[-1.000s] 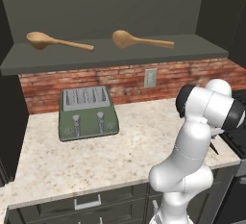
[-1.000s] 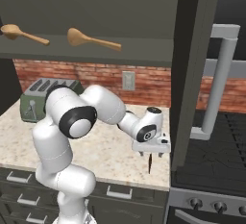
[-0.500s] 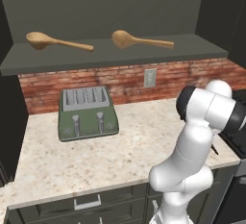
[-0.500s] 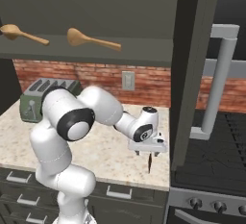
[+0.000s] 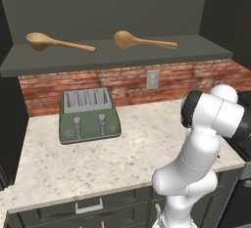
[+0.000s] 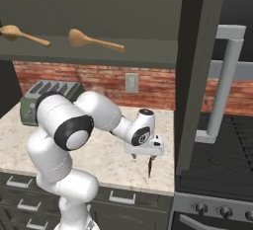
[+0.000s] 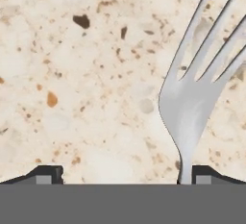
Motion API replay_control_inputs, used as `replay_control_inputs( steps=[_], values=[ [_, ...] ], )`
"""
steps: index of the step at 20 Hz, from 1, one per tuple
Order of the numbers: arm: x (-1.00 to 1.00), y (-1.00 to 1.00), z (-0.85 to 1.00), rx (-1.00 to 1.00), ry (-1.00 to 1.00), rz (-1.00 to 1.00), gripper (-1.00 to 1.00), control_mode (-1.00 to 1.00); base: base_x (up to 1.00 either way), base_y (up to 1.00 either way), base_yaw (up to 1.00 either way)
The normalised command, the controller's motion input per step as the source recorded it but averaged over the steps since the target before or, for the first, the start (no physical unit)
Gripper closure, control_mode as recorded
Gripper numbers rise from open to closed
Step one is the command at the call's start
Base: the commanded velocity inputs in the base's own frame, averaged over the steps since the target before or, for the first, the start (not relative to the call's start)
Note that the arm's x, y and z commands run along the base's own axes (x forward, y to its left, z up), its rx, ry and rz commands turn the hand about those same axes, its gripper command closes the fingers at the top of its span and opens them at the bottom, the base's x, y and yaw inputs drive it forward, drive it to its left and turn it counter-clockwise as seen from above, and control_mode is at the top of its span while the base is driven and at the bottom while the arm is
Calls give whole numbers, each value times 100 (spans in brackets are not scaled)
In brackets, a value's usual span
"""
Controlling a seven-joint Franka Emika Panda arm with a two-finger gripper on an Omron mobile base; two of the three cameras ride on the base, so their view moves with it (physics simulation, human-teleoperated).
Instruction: Organize the utensils by type. Pick up the wooden spoons from the counter and place them in the open cabinet. Then pick up the metallic utensils from the counter and place them in the open drawer.
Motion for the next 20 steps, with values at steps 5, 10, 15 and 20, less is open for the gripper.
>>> replay_control_inputs(
  steps=[5, 10, 15, 20],
  values=[
    [-12, 60, -15, 0, 0, 0, -100, -100, 0, 0, 0],
    [-8, 62, -10, 0, 0, 0, -100, -100, 0, 0, 0],
    [0, 12, -12, 0, 0, 0, -100, -100, 0, 0, 0],
    [7, -29, -24, -2, 0, 0, -100, -100, 0, 0, 0]
  ],
)
